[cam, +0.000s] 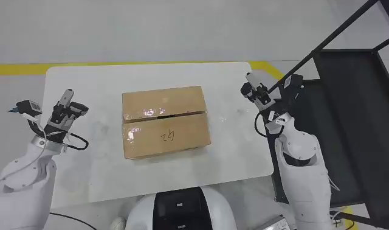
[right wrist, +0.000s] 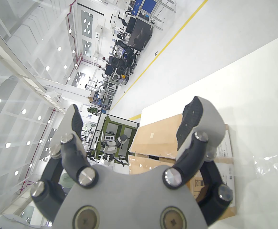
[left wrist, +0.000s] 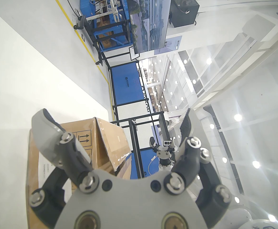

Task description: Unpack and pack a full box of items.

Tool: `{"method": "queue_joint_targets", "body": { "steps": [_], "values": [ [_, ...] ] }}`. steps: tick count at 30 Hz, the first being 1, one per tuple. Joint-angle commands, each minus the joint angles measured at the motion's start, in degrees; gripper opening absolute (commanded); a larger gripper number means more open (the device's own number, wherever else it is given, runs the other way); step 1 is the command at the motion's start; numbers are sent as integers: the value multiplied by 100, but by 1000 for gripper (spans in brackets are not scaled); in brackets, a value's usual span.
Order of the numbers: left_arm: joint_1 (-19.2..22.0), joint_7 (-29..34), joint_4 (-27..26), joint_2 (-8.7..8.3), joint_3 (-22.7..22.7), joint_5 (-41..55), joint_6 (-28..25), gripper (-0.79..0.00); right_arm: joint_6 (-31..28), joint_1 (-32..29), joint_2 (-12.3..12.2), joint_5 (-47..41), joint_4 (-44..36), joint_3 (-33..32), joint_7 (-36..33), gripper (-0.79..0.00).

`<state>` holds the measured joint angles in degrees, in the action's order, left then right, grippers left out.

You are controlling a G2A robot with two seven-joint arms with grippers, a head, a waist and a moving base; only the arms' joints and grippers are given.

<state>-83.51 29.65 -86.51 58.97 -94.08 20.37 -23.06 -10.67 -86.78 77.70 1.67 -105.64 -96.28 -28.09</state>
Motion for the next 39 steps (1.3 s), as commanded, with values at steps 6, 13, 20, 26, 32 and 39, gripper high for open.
{"method": "queue_joint_targets", "body": {
  "steps": [6,13,20,26,32,39],
  "values": [
    [0,0,0,0,0,0,0,-1,0,0,0,0,0,0,0,0],
    [0,0,0,0,0,0,0,0,0,0,0,0,0,0,0,0],
    [0,0,0,0,0,0,0,0,121,85,-18,152,96,107,-117,0],
    [0,0,0,0,0,0,0,0,262,516,-94,595,504,265,-646,0],
    [0,0,0,0,0,0,0,0,441,920,-170,1075,892,375,-1012,0],
    [0,0,0,0,0,0,0,0,503,1104,-226,1409,1017,509,-1328,0]
  ]
}}
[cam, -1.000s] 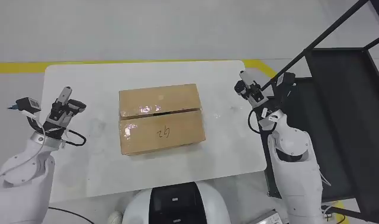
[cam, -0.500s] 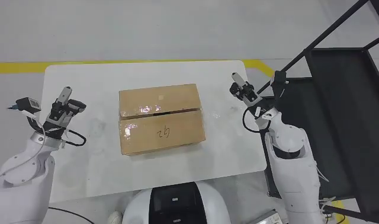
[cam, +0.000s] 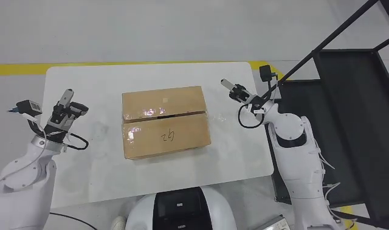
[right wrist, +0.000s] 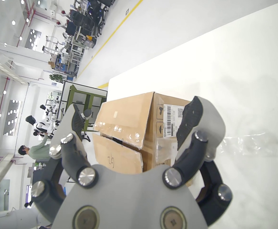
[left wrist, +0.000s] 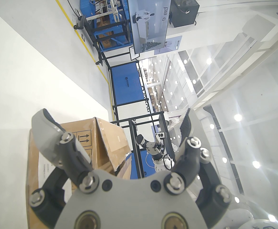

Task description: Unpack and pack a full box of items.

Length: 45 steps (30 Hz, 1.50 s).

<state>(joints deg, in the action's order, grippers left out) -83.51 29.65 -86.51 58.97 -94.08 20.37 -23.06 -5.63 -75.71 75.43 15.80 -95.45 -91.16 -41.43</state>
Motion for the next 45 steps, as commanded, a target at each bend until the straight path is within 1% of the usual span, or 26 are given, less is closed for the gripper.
{"method": "queue_joint_targets", "body": {
  "steps": [1,37,39,45],
  "values": [
    [0,0,0,0,0,0,0,0,-1,-2,1,-5,-2,-3,6,0],
    [0,0,0,0,0,0,0,0,-1,-2,1,-5,-2,-3,6,0],
    [0,0,0,0,0,0,0,0,-18,-9,2,-195,44,79,-207,0],
    [0,0,0,0,0,0,0,0,-214,374,-115,-968,616,110,-2016,0]
  ]
}}
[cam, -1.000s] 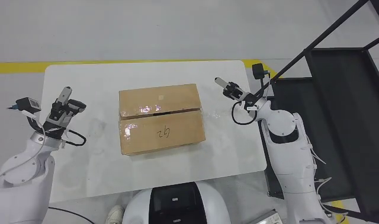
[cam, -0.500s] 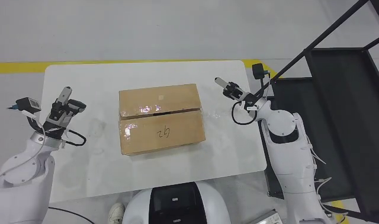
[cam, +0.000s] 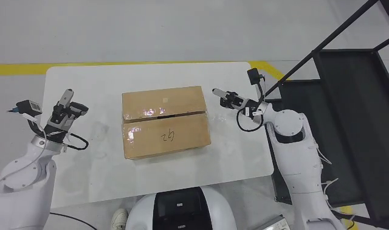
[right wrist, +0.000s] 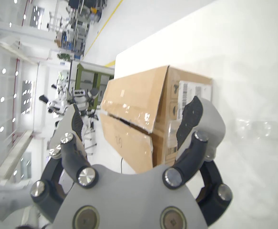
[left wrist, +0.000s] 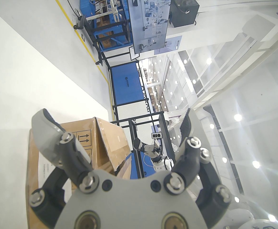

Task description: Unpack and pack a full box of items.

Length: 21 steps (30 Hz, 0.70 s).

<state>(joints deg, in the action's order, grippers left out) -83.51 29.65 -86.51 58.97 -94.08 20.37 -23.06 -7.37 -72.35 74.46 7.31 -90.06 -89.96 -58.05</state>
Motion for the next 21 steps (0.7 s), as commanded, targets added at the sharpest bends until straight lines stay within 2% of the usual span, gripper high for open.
{"method": "queue_joint_targets", "body": {
  "steps": [1,7,21],
  "values": [
    [0,0,0,0,0,0,0,0,-104,50,-38,-135,133,-52,-439,0],
    [0,0,0,0,0,0,0,0,-420,40,-125,-500,300,79,-1318,0],
    [0,0,0,0,0,0,0,0,-759,435,-156,-793,745,868,-1353,0]
  ]
}}
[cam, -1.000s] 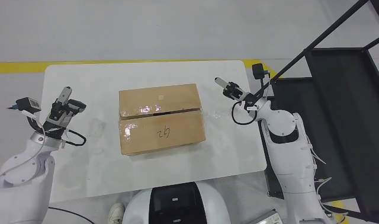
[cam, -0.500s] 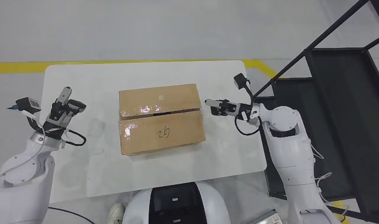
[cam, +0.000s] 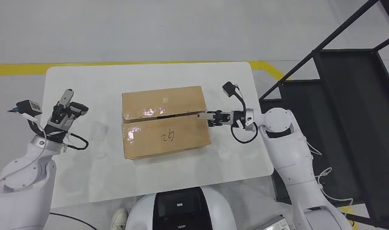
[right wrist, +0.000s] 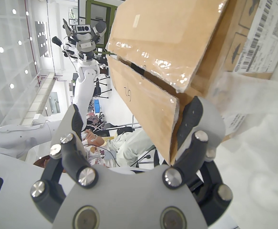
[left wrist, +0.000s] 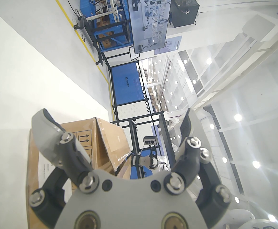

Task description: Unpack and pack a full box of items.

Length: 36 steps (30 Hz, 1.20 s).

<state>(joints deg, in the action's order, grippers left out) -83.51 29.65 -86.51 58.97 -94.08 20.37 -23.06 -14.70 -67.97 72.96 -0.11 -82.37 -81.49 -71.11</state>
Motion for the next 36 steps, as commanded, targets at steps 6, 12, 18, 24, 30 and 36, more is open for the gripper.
{"method": "queue_joint_targets", "body": {
  "steps": [6,12,18,24,30,36],
  "values": [
    [0,0,0,0,0,0,0,0,-142,-96,-80,-499,-225,32,-542,0],
    [0,0,0,0,0,0,0,0,-300,-407,-207,-1201,-637,-212,-1372,0],
    [0,0,0,0,0,0,0,0,-158,-910,-384,-956,-1400,-62,-1689,0],
    [0,0,0,0,0,0,0,0,-160,-1175,-478,-378,-1552,413,-1607,0],
    [0,0,0,0,0,0,0,0,-46,-1094,-455,72,-1268,1028,-1140,0],
    [0,0,0,0,0,0,0,0,101,-980,-446,534,-1032,1477,-759,0]
  ]
}}
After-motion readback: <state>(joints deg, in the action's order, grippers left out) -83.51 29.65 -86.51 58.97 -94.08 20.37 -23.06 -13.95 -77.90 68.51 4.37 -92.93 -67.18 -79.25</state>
